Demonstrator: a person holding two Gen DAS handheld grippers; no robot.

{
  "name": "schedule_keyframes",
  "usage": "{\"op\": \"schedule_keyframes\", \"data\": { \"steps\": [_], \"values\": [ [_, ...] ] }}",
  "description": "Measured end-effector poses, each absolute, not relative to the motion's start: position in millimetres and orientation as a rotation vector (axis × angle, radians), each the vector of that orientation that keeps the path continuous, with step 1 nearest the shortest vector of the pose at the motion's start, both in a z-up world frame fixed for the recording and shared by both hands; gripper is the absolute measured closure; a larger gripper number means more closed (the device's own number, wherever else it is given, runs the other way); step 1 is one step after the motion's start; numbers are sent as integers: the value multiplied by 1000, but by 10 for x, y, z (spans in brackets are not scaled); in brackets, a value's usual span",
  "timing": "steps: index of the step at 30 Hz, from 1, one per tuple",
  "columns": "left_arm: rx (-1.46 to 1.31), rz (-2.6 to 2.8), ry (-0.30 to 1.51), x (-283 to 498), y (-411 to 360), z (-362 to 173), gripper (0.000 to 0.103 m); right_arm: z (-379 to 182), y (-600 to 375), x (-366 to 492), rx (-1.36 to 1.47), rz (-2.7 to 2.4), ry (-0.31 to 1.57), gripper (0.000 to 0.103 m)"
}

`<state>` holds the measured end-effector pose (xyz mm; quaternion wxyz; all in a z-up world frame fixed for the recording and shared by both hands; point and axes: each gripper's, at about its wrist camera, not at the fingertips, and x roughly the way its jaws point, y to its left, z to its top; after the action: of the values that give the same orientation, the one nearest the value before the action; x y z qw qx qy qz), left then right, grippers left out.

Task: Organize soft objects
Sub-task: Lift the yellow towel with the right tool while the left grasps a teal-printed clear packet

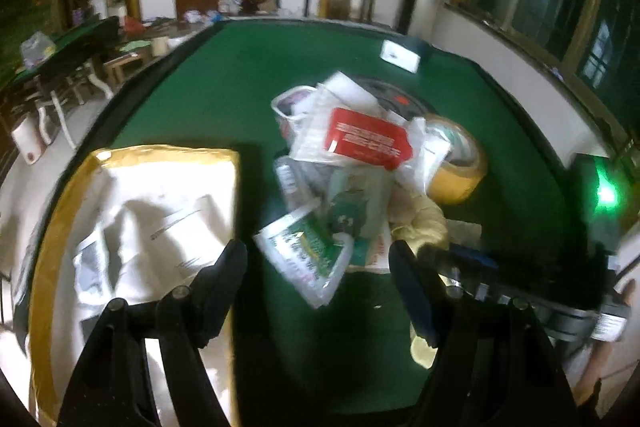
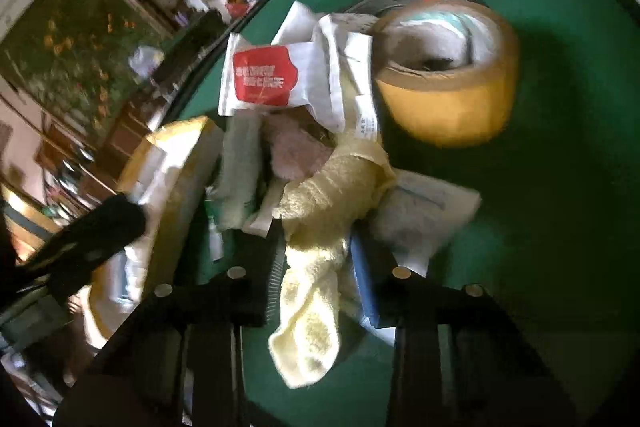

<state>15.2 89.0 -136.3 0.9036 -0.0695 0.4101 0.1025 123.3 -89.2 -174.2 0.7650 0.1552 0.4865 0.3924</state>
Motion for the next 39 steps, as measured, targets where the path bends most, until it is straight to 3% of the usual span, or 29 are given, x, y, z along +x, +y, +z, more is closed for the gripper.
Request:
{"op": "schedule_keyframes", "data": {
  "steps": [9,11,15,17,20,26,32,33,35,36,37,39],
  "values": [
    [-107,120,937,702,622,-1630,35,-1578,-1451,1061,499,831,897,74],
    [-57,124,951,833,540,-1714,50,-1544,-1513,1022,528,866,863,74],
    [-27,165,1008,982,527,-1895,60,-1460,-1692,944,542,863,749,74],
    [-15,169,1003,982,511,-1909,77,-1475,-1813,978,594,885,721,74],
    [21,174,989,957,462,-1902,91,-1512,-1908,1056,642,912,707,75],
    [-28,209,975,843,508,-1774,94,-1607,-1865,1194,663,949,752,94],
    [-283,132,943,667,625,-1591,94,-1617,-1633,1114,515,934,812,94],
    [-292,129,944,637,616,-1575,94,-1611,-1634,1102,497,927,807,93],
    [-307,104,939,584,602,-1542,94,-1602,-1694,1072,488,885,794,71],
    [-312,94,941,562,599,-1532,94,-1604,-1730,1057,484,856,788,52],
    [-325,78,946,522,603,-1515,94,-1603,-1759,1048,481,829,782,43],
    [-360,39,937,432,625,-1461,94,-1638,-1739,1059,451,801,827,43]
  ]
}}
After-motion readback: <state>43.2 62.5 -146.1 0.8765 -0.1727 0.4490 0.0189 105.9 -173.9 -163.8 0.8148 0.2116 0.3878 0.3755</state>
